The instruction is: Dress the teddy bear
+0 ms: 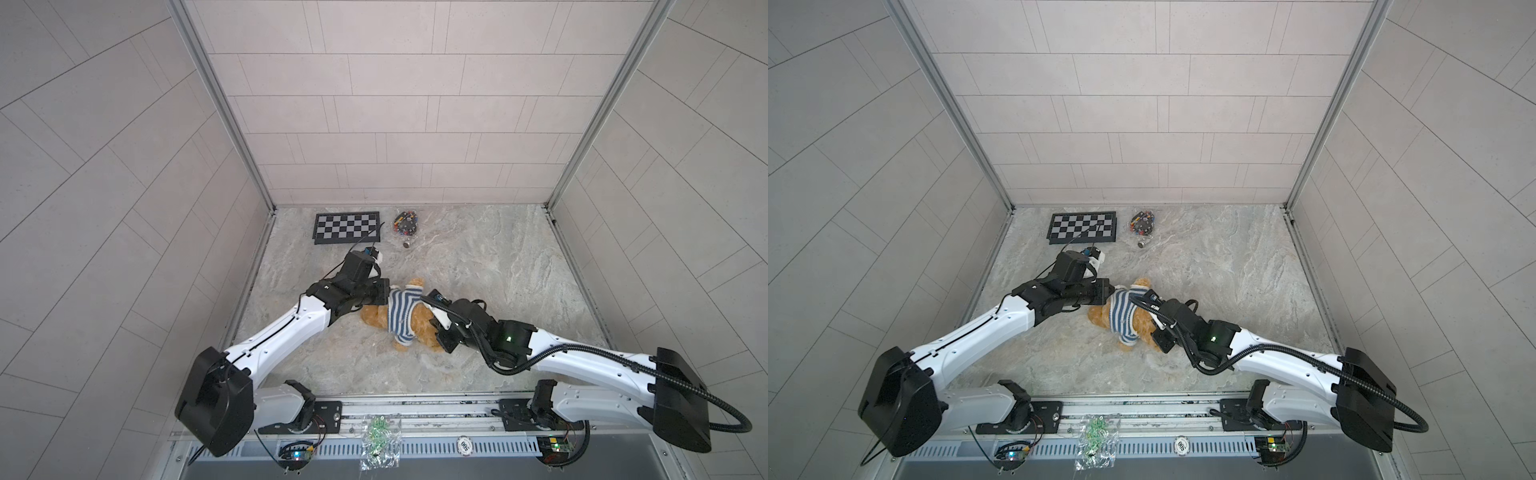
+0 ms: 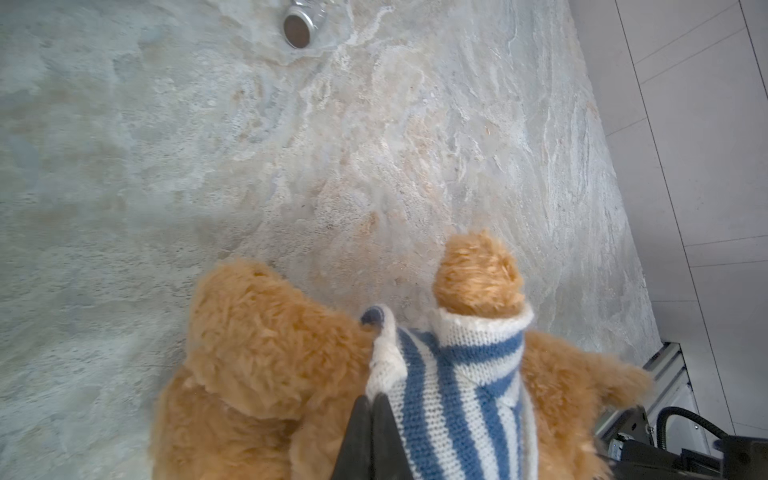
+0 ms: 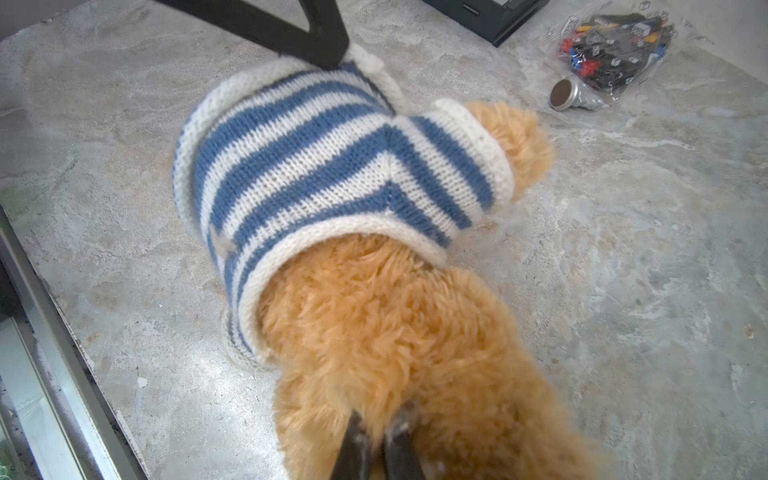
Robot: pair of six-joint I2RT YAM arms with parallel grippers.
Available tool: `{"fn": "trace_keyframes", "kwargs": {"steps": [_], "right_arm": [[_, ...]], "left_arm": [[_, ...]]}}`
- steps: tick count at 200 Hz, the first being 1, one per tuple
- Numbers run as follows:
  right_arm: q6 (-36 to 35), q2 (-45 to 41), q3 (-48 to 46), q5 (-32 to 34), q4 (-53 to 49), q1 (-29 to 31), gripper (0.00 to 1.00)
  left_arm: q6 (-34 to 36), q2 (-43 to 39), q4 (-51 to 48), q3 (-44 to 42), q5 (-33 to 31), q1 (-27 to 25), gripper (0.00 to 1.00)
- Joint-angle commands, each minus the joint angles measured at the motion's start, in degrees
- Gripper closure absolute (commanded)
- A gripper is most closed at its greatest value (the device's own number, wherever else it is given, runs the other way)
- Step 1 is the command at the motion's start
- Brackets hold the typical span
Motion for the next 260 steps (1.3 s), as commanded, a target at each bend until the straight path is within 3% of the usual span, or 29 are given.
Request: {"fn": "trace_keyframes", "kwargs": {"steps": [1, 102, 184, 221, 260], "right_arm": [[-0.6, -2.7, -1.4, 1.8, 3.0, 0.4, 1.00], [-0.5, -2.8, -1.3, 2.3, 2.6, 0.4, 1.00], [1.8, -1.0, 2.0, 1.1, 0.2, 0.1, 1.00], [4.4, 0.5, 5.5, -1.3, -3.0, -0.8, 1.00], [7.3, 2.0, 7.8, -5.3, -3.9, -2.4, 1.00]], "left_arm": [[0.2, -1.4, -0.1, -1.5, -1.0, 1.3, 1.00], [0.4, -1.0, 1.5, -3.0, 0.9, 1.3, 1.00], [3.1, -15.8, -5.0, -7.3, -2.4, 0.3, 0.57], [3.1, -23.6, -7.4, -11.5, -3.0, -2.6, 0.50], [0.0, -29.9, -5.4, -17.8, -2.7, -7.7, 0.51]]}}
